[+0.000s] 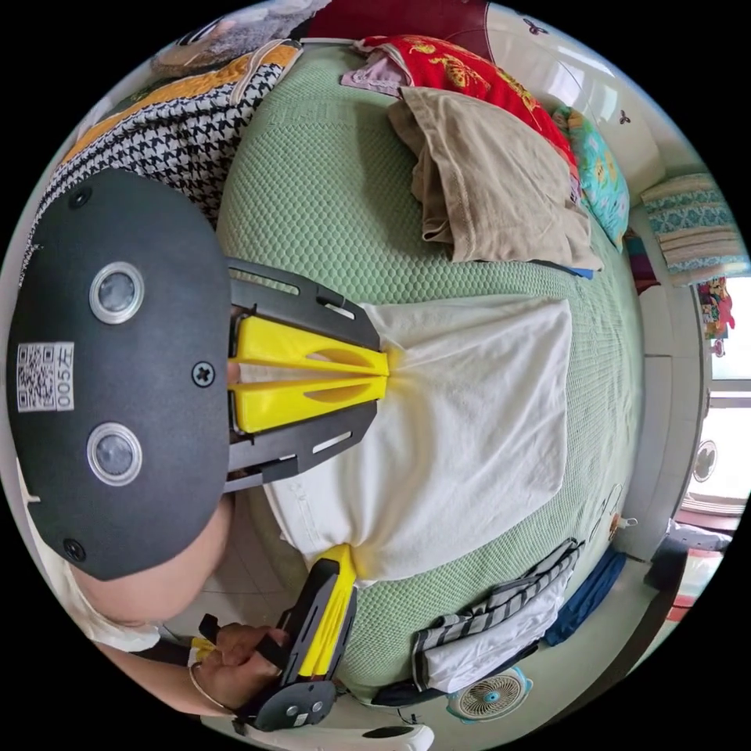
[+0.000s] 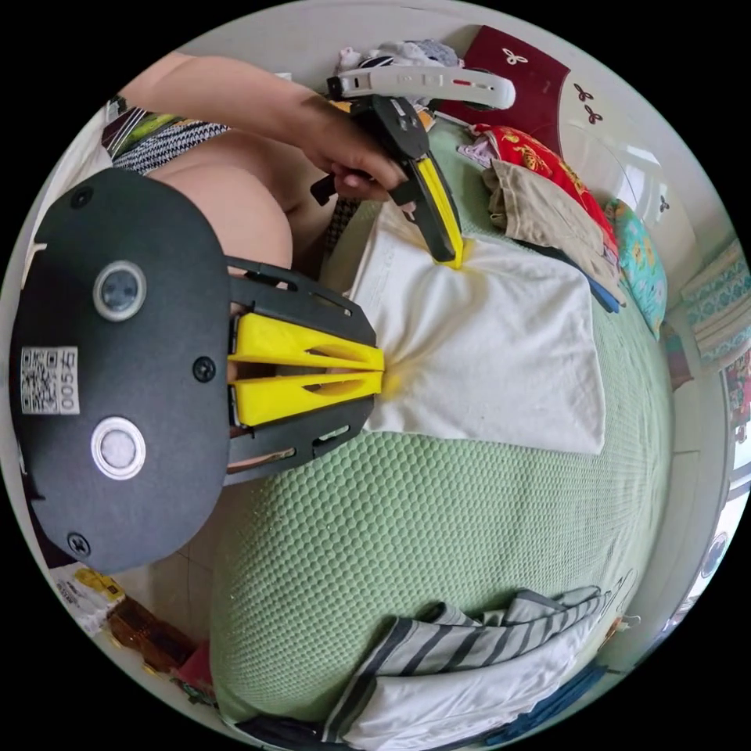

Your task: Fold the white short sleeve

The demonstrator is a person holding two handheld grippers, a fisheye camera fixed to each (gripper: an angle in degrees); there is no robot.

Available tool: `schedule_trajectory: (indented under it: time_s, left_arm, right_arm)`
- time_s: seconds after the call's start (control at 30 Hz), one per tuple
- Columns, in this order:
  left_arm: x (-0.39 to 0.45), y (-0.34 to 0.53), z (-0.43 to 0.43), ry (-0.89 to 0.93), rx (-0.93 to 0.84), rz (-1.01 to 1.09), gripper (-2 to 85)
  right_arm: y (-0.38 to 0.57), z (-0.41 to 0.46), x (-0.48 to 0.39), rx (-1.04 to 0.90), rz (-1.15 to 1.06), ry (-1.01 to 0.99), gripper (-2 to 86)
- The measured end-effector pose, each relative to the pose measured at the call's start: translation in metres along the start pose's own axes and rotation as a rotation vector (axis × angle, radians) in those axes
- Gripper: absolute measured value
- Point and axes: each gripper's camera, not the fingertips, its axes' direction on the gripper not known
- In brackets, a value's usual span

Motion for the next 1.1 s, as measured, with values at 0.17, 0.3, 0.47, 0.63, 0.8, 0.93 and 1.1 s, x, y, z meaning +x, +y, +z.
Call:
schedule_trajectory:
  time_s: [0.17, 0.3, 0.47, 0.63, 0.8, 0.93, 1.1]
  left_arm:
    - [-0.006, -0.019, 0.004, 0.046, -0.07, 0.032, -0.5]
    - [-0.004, -0.025, 0.006, 0.029, -0.074, 0.097, -0.5]
    - [0.003, -0.044, 0.007, -0.003, -0.156, 0.246, -0.4]
    - [-0.022, -0.045, 0.005, 0.138, -0.13, 0.166, -0.2]
    - [-0.037, -0.036, -0.009, 0.195, -0.066, 0.177, -0.2]
    - [-0.053, -0.022, -0.032, 0.154, -0.065, 0.159, -0.2]
    - [-0.07, -0.006, -0.066, 0.019, -0.029, 0.091, -0.3]
  right_arm:
    - [0.004, -0.002, -0.002, 0.02, 0.004, 0.06, -1.4]
    - [0.007, -0.004, -0.002, 0.039, 0.034, 0.09, -1.4]
    - [0.01, -0.006, 0.0, 0.052, 0.011, 0.113, -1.4]
    - [0.015, -0.009, 0.01, 0.075, 0.031, 0.064, -1.4]
    - [0.021, -0.014, 0.005, 0.107, -0.054, 0.128, -1.3]
    - [0.029, -0.022, 0.011, 0.138, -0.106, 0.103, -1.3]
    - [0.044, -0.047, 0.027, 0.131, -0.171, 0.093, -1.1]
